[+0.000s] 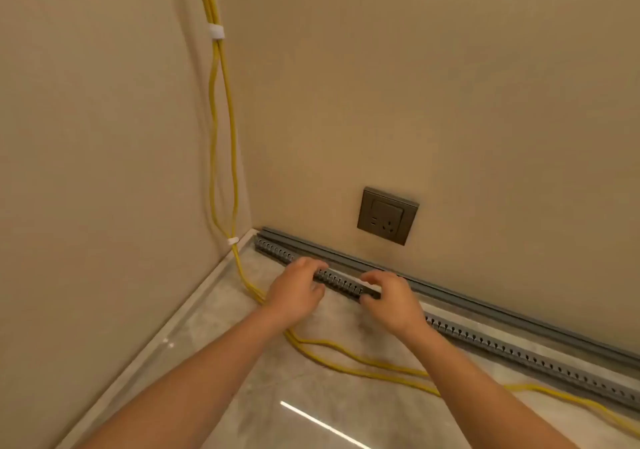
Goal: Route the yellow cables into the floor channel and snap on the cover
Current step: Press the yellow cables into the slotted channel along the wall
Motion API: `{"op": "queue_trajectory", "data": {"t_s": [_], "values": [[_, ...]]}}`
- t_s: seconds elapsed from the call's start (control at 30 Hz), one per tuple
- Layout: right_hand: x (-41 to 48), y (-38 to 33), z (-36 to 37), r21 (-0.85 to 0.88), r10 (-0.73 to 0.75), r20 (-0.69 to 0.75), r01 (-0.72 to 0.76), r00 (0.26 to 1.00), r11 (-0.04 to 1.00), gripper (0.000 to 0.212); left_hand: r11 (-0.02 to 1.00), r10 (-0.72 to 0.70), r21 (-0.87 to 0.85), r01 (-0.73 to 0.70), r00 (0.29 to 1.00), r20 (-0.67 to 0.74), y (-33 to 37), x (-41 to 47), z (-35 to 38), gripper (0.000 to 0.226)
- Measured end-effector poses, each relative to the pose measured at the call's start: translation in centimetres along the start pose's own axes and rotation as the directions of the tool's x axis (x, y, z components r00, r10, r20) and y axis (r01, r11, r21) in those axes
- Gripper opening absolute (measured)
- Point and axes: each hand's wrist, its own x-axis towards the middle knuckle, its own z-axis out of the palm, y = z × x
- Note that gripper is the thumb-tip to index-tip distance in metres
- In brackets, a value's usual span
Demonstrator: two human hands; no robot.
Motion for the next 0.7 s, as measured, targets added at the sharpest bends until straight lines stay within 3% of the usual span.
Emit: {"op": "queue_trajectory", "data": {"t_s": [0.1,0.2,0.33,0.47,0.6,0.7], "values": [[0.2,1.4,0.6,-0.11,-0.022,-0.006,0.021,1.0,0.994,0.04,0.986,0.077,0.142,-0.082,0.996,0.043,-0.3,1.0,1.5,0.049],[0.1,2.6,1.2,-0.113,-0.036,-0.019,0.034,0.999,0.993,0.033,0.963,0.086,0.245,-0.111,0.99,0.11,-0.8,1.8,2.3,0.049],[0.5,3.6,1.2,-0.154,-0.146,-0.015,0.142,0.989,0.978,0.028,0.945,0.11,0.305,-0.117,0.993,0.041,-1.2,2.5,2.6,0.038],[0.9,4.3,0.6,-0.172,-0.143,0.09,0.157,0.986,0.972,0.027,0.967,0.052,0.243,-0.07,0.996,0.078,-1.2,2.4,2.7,0.031],[0.6,4.4,1.0,-0.125,-0.082,0.033,0.085,0.996,0.989,0.026,0.976,0.039,0.205,-0.067,0.99,0.137,-1.0,1.7,2.6,0.033],[0.3,3.3,1.2,-0.115,-0.071,-0.008,0.069,0.997,0.991,0.026,0.99,0.055,0.126,-0.067,0.994,0.097,-1.2,1.1,2.1,0.035]]}}
